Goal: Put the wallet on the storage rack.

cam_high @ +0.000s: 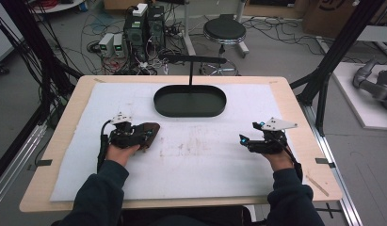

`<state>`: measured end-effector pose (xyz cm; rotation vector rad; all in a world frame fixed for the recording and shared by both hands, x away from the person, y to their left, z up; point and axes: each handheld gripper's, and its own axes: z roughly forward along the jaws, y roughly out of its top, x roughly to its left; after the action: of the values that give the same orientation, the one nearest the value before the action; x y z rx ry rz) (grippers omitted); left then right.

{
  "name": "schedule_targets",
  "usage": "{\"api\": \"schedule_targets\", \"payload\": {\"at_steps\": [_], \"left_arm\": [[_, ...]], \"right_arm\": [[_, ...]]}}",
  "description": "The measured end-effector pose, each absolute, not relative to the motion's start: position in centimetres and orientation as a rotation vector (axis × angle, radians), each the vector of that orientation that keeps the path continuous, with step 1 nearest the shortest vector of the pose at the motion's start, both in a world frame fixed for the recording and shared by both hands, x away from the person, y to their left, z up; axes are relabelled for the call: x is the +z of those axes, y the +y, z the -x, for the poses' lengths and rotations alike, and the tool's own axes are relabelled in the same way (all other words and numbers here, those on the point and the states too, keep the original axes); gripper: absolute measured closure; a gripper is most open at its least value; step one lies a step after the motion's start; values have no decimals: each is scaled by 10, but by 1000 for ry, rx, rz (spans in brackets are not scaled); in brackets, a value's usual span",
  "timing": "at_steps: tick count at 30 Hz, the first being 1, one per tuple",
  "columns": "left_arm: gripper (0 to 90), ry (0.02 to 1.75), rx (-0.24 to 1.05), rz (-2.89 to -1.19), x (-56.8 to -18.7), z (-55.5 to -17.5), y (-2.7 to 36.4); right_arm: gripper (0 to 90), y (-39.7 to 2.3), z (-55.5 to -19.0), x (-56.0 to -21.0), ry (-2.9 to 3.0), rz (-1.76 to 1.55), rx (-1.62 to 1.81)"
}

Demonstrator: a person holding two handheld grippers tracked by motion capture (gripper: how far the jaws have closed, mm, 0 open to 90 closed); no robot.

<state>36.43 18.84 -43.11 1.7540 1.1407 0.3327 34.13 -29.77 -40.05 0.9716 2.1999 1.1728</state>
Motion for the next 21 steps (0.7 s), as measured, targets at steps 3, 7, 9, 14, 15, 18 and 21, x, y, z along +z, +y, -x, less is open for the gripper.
{"api": "schedule_targets", "payload": {"at_steps": [3, 7, 9, 14, 15, 18, 21], "left_arm": [[511, 1153, 328, -1720, -430, -364, 192], [538, 1171, 314, -1681, -429, -365, 198], [541, 1175, 306, -1659, -428, -365, 201], [591, 1170, 327, -1631, -424, -364, 205], [600, 1171, 335, -1627, -423, -364, 206], [599, 1171, 372, -1621, -418, -364, 211], [589, 1182, 411, -1610, -413, -364, 218]], "right_arm": [[254, -298, -341, -400, 2197, -974, 1169], [257, -299, -340, -400, 2195, -969, 1171], [257, -299, -340, -400, 2195, -969, 1169], [257, -299, -340, -400, 2193, -970, 1170], [257, -299, -340, -400, 2192, -969, 1171], [257, -299, -340, -399, 2188, -970, 1172], [257, -299, -340, -400, 2188, -969, 1171]]}}
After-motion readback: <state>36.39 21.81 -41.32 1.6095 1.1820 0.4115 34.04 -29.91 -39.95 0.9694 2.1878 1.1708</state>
